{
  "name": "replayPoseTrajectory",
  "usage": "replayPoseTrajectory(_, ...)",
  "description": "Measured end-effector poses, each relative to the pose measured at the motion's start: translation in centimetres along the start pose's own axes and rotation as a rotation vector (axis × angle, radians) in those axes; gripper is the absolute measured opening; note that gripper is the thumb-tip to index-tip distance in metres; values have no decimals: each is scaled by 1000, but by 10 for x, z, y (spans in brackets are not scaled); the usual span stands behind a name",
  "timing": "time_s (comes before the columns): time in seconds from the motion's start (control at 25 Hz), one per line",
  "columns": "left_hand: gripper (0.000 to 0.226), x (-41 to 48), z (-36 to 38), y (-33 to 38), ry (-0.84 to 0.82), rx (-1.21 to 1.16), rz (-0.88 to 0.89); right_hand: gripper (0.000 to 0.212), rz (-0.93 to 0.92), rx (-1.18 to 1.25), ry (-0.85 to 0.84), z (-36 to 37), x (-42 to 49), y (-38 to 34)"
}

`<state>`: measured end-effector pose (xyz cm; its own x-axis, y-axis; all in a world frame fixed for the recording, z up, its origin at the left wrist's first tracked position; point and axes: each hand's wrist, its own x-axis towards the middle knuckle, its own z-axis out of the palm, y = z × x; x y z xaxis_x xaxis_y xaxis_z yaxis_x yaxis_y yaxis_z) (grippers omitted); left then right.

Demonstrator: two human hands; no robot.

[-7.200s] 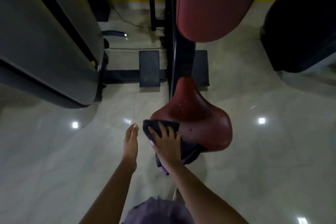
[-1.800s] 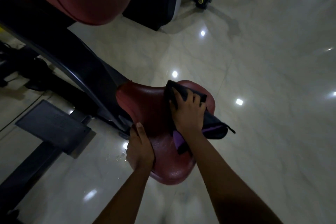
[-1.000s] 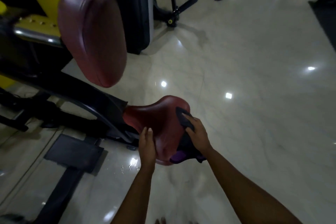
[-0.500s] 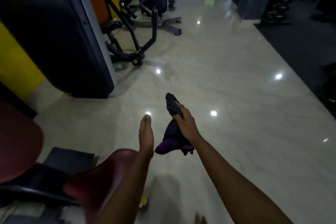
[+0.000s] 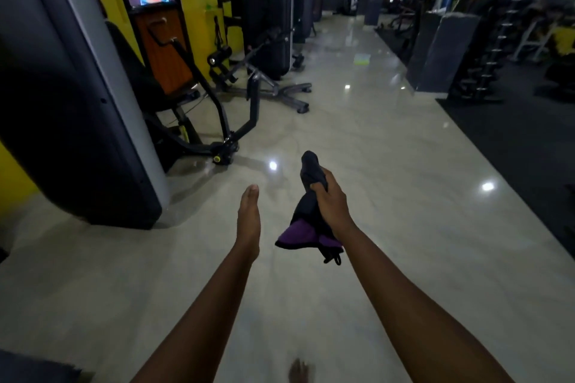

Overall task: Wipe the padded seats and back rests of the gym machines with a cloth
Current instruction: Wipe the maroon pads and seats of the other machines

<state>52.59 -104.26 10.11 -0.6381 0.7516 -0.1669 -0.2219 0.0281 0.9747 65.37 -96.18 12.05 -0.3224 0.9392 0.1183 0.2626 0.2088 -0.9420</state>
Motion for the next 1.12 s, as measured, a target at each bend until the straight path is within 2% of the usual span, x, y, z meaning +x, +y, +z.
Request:
replayPoseTrajectory(0.36,50,258,207,52,-158,-7,25,46,11,-25,84,-78,300,30)
replayPoseTrajectory(0.56,49,397,318,57,-217,24,36,46,2,-46,140,-120,461,62)
replayPoseTrajectory(0.88,50,643,519,86,-248,10,94,46,-46,-90,142,-202,775,110)
replayPoseTrajectory(1.12,47,831,638,104,-209,3,84,46,-13,-71,144,-229,990,145)
